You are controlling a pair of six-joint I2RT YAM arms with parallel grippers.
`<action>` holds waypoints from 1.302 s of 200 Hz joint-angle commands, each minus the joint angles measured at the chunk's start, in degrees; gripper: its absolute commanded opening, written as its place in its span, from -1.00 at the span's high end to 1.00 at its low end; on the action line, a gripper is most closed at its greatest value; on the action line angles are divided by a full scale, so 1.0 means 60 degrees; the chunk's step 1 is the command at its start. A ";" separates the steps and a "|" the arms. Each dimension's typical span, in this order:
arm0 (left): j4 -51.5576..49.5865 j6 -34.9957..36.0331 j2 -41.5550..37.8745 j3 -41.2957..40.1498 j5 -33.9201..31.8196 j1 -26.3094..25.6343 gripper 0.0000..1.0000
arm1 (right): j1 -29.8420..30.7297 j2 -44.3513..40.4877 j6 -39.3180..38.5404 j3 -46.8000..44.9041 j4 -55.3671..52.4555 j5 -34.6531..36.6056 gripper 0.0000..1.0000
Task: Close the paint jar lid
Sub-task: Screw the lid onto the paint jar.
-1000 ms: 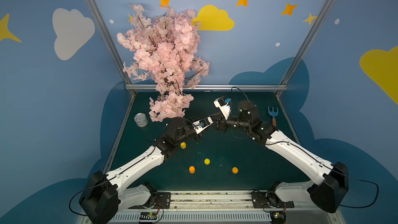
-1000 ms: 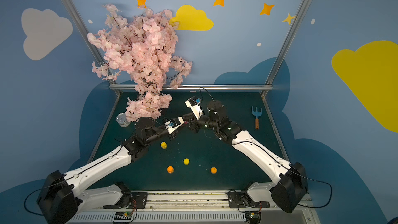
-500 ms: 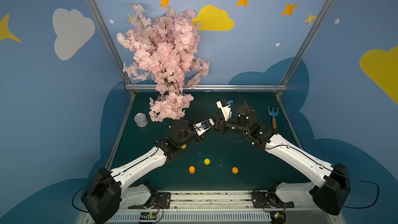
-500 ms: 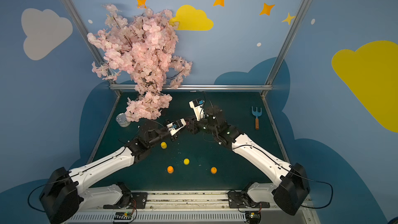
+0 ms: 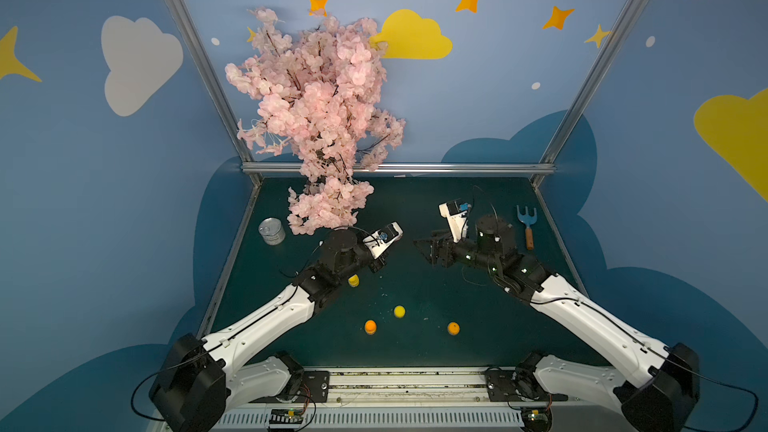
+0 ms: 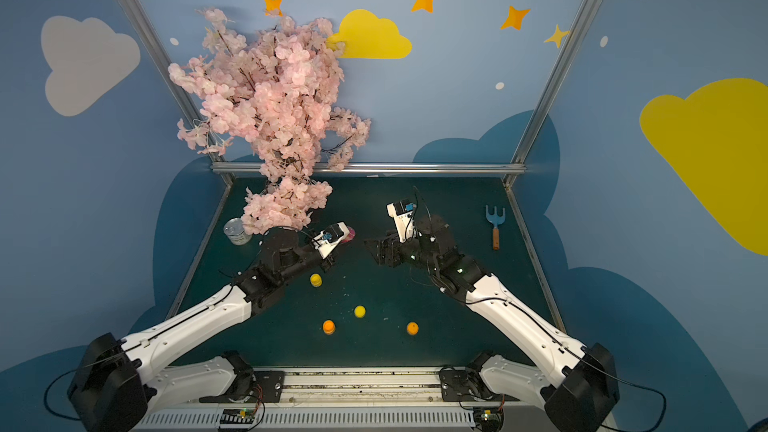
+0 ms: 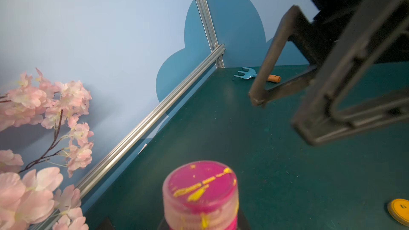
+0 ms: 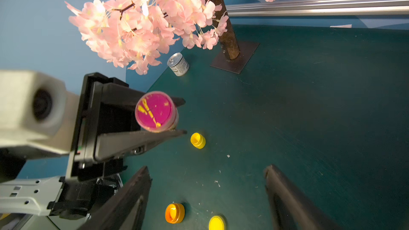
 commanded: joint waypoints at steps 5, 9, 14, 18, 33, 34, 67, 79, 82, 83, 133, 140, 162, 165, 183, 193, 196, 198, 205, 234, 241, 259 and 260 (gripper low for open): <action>-0.0501 -0.0913 -0.0460 0.0152 0.3425 0.0713 0.77 | -0.0125 -0.0408 -0.1624 -0.0101 0.0478 -0.1295 -0.64; -0.0604 -0.0985 -0.0453 0.0187 0.4143 0.0834 0.76 | -0.0141 -0.0432 -0.1805 -0.0088 0.0508 -0.1493 -0.64; -0.0789 -0.1000 -0.0442 0.0267 0.5024 0.0953 0.76 | -0.0139 -0.0477 -0.1988 -0.0087 0.0554 -0.1717 -0.63; -0.0947 -0.0976 -0.0415 0.0349 0.5661 0.1017 0.76 | -0.0152 -0.0512 -0.2236 -0.0098 0.0640 -0.2006 -0.63; -0.1662 -0.0684 -0.0286 0.0703 0.7821 0.1047 0.77 | -0.0146 -0.0682 -0.2988 -0.0315 0.1243 -0.3155 -0.59; -0.1682 -0.0678 -0.0272 0.0732 0.7932 0.1043 0.77 | -0.0146 -0.0693 -0.3034 -0.0325 0.1292 -0.3247 -0.58; -0.1731 -0.1135 0.0224 0.1133 0.9941 0.1040 0.76 | -0.0146 -0.0825 -0.3800 -0.0689 0.2451 -0.5180 -0.32; -0.1688 -0.1147 0.0339 0.1156 1.0064 0.1014 0.75 | -0.0147 -0.0725 -0.3890 -0.0569 0.2390 -0.5553 -0.18; -0.1695 -0.1141 0.0362 0.1163 1.0064 0.1011 0.75 | -0.0153 -0.0692 -0.3926 -0.0519 0.2328 -0.5647 -0.16; -0.1698 -0.1133 0.0366 0.1167 1.0064 0.1010 0.75 | -0.0149 -0.0676 -0.3943 -0.0493 0.2303 -0.5665 -0.15; -0.1713 -0.1067 0.0496 0.1185 1.0006 0.0998 0.75 | -0.0014 -0.0394 -0.4344 0.0056 0.1436 -0.6164 -0.03; -0.1702 -0.1053 0.0487 0.1185 1.0004 0.0996 0.75 | 0.0021 -0.0346 -0.4358 0.0071 0.1451 -0.6260 -0.02; -0.1629 -0.1102 0.0481 0.1185 1.0005 0.0977 0.75 | 0.0145 -0.0185 -0.4313 0.0074 0.1514 -0.6230 -0.03; -0.1618 -0.1097 0.0482 0.1185 0.9994 0.0979 0.75 | 0.0147 -0.0170 -0.4324 0.0074 0.1541 -0.6213 -0.03; -0.1599 -0.1096 0.0475 0.1186 0.9961 0.0965 0.75 | 0.0200 -0.0079 -0.4288 0.0074 0.1635 -0.6080 -0.03; -0.1599 -0.1111 0.0474 0.1200 0.9961 0.0965 0.75 | 0.0224 -0.0040 -0.4234 0.0089 0.1715 -0.6061 -0.05; -0.1599 -0.1109 0.0483 0.1200 0.9961 0.0966 0.75 | 0.0228 -0.0026 -0.4217 0.0089 0.1755 -0.6051 -0.04; -0.1599 -0.1117 0.0483 0.1200 0.9958 0.0959 0.75 | 0.0244 -0.0007 -0.4206 0.0089 0.1785 -0.6039 -0.04; -0.1599 -0.1114 0.0473 0.1220 0.9961 0.0965 0.75 | 0.0256 0.0018 -0.4175 0.0096 0.1813 -0.6031 -0.05; -0.1599 -0.1111 0.0484 0.1215 0.9939 0.0950 0.75 | 0.0316 0.0153 -0.4162 0.0199 0.1889 -0.5973 0.01; -0.1606 -0.1111 0.0499 0.1216 0.9932 0.0951 0.75 | 0.0312 0.0175 -0.4152 0.0223 0.1870 -0.5965 0.05; -0.1643 -0.1103 0.0511 0.1230 0.9932 0.0948 0.75 | 0.0337 0.0226 -0.4150 0.0265 0.1897 -0.5936 0.16; -0.1643 -0.1100 0.0515 0.1229 0.9932 0.0943 0.75 | 0.0337 0.0222 -0.4157 0.0265 0.1897 -0.5935 0.16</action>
